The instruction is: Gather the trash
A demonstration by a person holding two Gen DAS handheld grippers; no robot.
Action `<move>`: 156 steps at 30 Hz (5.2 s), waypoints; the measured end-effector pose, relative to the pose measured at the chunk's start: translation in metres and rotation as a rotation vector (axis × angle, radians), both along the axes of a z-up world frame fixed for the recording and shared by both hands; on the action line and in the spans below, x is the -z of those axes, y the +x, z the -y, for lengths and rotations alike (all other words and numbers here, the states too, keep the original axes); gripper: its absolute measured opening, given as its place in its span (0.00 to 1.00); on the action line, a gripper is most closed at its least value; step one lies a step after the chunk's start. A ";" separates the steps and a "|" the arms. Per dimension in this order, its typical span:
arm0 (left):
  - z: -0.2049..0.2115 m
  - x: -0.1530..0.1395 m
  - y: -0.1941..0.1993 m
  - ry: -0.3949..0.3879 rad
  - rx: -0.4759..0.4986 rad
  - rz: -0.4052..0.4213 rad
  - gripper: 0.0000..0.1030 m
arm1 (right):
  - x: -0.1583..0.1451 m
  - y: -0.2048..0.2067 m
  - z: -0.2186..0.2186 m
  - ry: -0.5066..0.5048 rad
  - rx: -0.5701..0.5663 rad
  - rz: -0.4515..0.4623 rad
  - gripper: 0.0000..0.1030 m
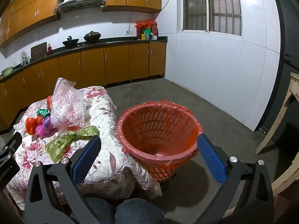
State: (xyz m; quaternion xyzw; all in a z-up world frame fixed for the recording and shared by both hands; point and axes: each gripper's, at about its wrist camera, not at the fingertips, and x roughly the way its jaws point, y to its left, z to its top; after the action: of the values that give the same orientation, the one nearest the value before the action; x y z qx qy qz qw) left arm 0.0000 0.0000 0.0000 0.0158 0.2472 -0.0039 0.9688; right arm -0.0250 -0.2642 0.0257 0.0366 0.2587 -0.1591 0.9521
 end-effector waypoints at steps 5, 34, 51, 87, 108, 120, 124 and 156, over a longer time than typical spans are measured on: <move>0.000 0.000 0.000 -0.001 0.000 0.000 0.96 | 0.000 0.000 0.000 -0.002 0.000 0.000 0.99; 0.000 0.000 0.000 -0.005 0.000 -0.009 0.96 | 0.001 0.002 0.000 -0.005 0.000 -0.006 0.98; 0.000 0.000 0.000 -0.005 0.001 -0.012 0.96 | 0.001 0.002 0.001 -0.004 0.000 -0.008 0.98; 0.000 0.000 0.001 -0.004 -0.001 -0.019 0.96 | 0.004 0.003 0.003 -0.002 0.002 -0.012 0.99; -0.051 0.030 0.015 -0.002 -0.115 -0.088 0.96 | 0.021 0.030 -0.012 0.036 -0.095 -0.056 0.99; -0.123 0.046 0.037 0.004 -0.247 -0.090 0.96 | 0.045 0.101 -0.093 0.047 -0.292 -0.105 0.98; -0.141 0.051 0.046 -0.003 -0.280 -0.088 0.96 | 0.063 0.131 -0.120 0.061 -0.334 -0.140 0.92; -0.155 0.053 0.165 -0.029 -0.187 -0.085 0.87 | 0.100 0.152 -0.124 0.116 -0.419 -0.219 0.04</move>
State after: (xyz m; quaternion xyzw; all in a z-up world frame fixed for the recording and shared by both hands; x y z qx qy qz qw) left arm 0.1654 0.1551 -0.0527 -0.0218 0.2886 0.0824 0.9537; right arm 0.1273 -0.1403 -0.0744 0.0193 0.3708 0.0541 0.9269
